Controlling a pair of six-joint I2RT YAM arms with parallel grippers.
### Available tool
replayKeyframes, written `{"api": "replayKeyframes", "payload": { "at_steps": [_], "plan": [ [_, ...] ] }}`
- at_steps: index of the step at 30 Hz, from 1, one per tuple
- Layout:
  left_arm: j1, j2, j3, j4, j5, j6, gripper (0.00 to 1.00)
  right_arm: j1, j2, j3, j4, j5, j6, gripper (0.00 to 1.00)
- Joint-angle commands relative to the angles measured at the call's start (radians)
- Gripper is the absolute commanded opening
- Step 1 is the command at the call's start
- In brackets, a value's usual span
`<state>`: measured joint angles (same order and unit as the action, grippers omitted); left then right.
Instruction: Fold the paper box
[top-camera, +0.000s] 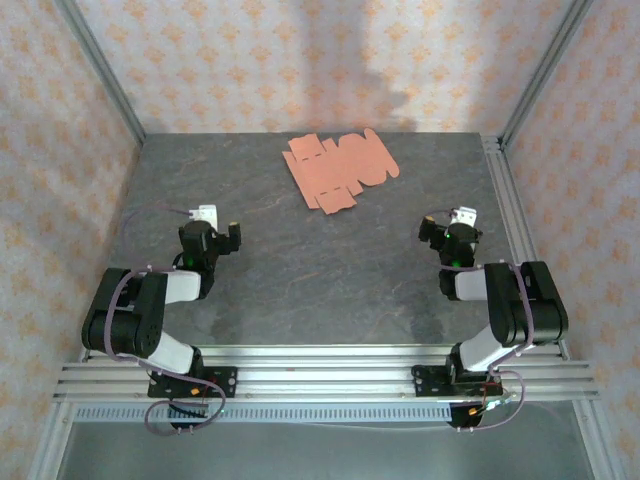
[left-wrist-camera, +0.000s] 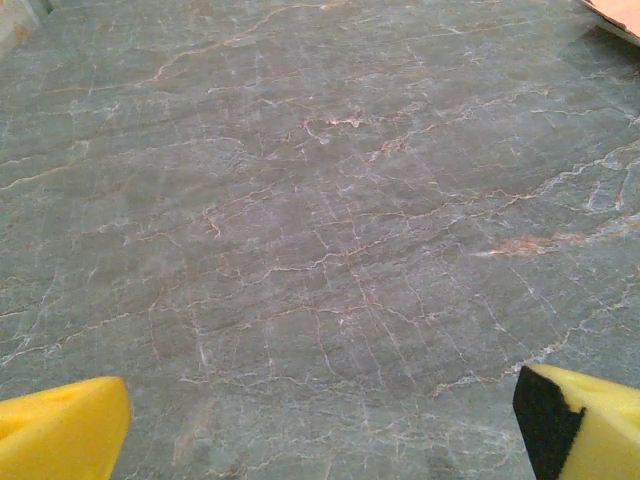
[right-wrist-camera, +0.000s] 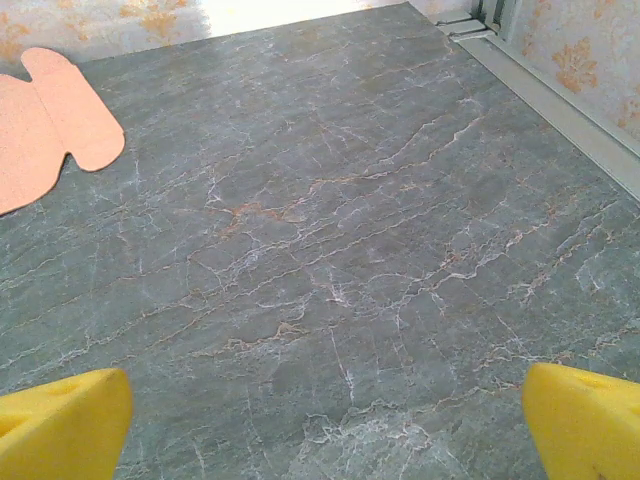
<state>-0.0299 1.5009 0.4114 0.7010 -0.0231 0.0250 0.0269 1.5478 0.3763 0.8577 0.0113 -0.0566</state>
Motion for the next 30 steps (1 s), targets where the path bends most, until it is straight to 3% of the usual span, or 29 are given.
{"api": "replayKeyframes", "payload": {
  "at_steps": [1,23,27,30],
  "plan": [
    [0.007,-0.007,0.024,0.023,0.005,-0.008,1.00,-0.002,0.004,0.014,0.033,0.021,0.010,0.99],
    [0.008,-0.009,0.023,0.024,0.013,-0.005,1.00,-0.002,0.002,0.011,0.038,0.028,0.015,0.99],
    [-0.024,-0.071,0.089,-0.138,-0.011,0.025,1.00,-0.002,-0.056,-0.005,0.022,0.013,0.012,0.99],
    [-0.068,-0.143,0.151,-0.280,-0.016,0.072,1.00,-0.001,-0.143,0.013,-0.092,-0.013,0.004,0.99]
  ]
}}
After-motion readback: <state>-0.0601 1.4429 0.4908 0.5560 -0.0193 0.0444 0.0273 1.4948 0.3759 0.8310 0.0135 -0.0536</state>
